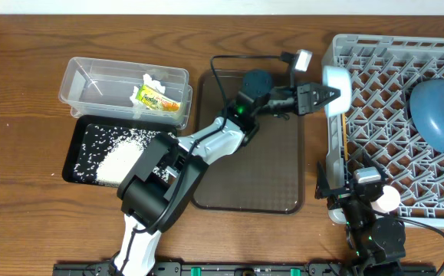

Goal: Sort waste into correct bins and load items into the dishwasher rack

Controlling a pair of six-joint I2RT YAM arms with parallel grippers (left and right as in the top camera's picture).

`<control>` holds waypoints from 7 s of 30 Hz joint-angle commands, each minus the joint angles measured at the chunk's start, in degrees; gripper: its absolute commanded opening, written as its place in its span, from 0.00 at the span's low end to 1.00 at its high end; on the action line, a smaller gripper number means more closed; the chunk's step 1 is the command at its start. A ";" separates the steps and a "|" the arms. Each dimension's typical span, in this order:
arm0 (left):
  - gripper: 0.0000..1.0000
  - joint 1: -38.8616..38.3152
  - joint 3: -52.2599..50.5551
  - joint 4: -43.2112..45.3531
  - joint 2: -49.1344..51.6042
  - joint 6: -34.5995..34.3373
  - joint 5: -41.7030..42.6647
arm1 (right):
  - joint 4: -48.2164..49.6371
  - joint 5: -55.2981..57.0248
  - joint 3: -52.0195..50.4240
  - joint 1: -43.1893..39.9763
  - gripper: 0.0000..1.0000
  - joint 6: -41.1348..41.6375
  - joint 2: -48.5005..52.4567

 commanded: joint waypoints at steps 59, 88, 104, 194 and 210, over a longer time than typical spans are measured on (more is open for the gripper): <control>0.86 -0.55 4.87 0.50 8.15 -4.83 -4.85 | -0.20 -0.04 -0.04 0.24 0.99 -0.24 -0.31; 0.94 22.73 4.85 -111.51 -51.87 51.60 -43.08 | -0.17 -0.04 -0.04 0.24 0.99 -0.24 -0.31; 0.94 22.69 4.70 -132.04 -79.12 51.65 -49.24 | -0.17 -0.04 -0.04 0.24 0.99 -0.24 -0.31; 0.95 33.07 -75.08 -60.24 -119.58 56.76 -48.46 | -0.20 -0.04 -0.04 0.24 0.99 -0.24 -0.31; 0.95 33.07 -75.08 -60.24 -119.58 56.76 -48.46 | -0.17 -0.04 -0.04 0.24 0.99 -0.24 -0.31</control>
